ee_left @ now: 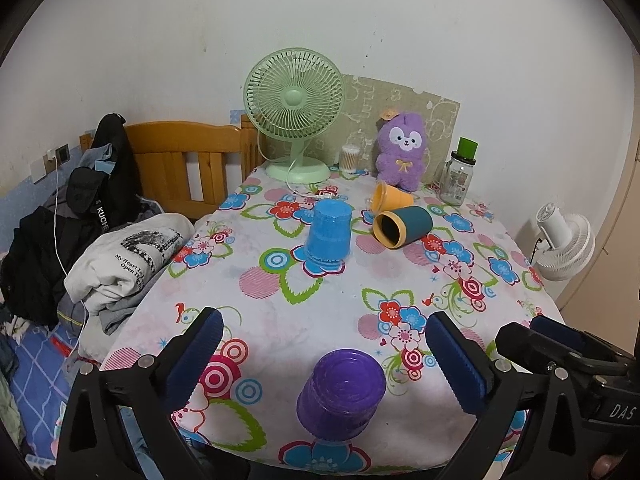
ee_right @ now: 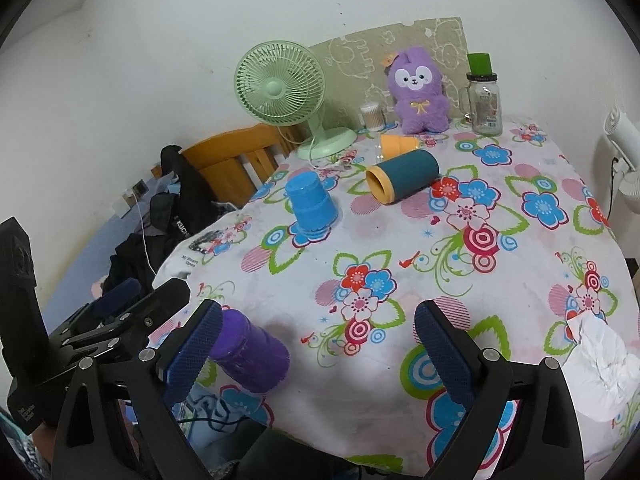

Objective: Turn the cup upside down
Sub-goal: 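Lift the left gripper away from the upside-down purple cup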

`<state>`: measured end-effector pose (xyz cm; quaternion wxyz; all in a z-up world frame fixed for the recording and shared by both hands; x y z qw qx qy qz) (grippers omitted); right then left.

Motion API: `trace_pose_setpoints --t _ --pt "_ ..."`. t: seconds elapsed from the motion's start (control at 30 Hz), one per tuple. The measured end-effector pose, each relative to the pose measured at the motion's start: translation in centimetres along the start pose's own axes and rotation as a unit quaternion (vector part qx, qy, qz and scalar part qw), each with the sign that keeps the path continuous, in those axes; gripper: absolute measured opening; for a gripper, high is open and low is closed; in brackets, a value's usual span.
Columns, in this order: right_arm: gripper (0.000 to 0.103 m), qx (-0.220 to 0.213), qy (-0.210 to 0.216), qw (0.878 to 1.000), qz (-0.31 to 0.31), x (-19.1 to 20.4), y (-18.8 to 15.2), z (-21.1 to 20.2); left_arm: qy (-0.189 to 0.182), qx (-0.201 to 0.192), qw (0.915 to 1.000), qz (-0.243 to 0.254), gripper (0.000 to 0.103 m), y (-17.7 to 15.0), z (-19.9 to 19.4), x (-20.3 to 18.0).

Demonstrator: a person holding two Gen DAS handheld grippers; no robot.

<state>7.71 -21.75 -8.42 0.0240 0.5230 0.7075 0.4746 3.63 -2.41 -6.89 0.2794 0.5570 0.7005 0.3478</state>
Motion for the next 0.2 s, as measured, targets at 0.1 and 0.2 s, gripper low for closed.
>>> trace_pose_setpoints --t 0.1,0.2 --pt "0.098 -0.001 0.002 1.000 0.000 0.04 0.08 0.00 -0.003 -0.003 1.0000 -0.001 0.102 0.01 -0.14 -0.08" --pt "0.098 -0.001 0.002 1.000 0.000 0.10 0.12 -0.03 -0.003 -0.003 1.0000 0.000 0.103 0.03 -0.19 -0.10"
Point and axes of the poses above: each gripper's, at about its wrist camera, not at the fingertips, and z roughly the way its jaws point, x to its left, y to its top, the point moved 6 cm from there along z, roughly the way its jaws point, and after that the axes turned 10 degrees about y, right-handed, at the moved point
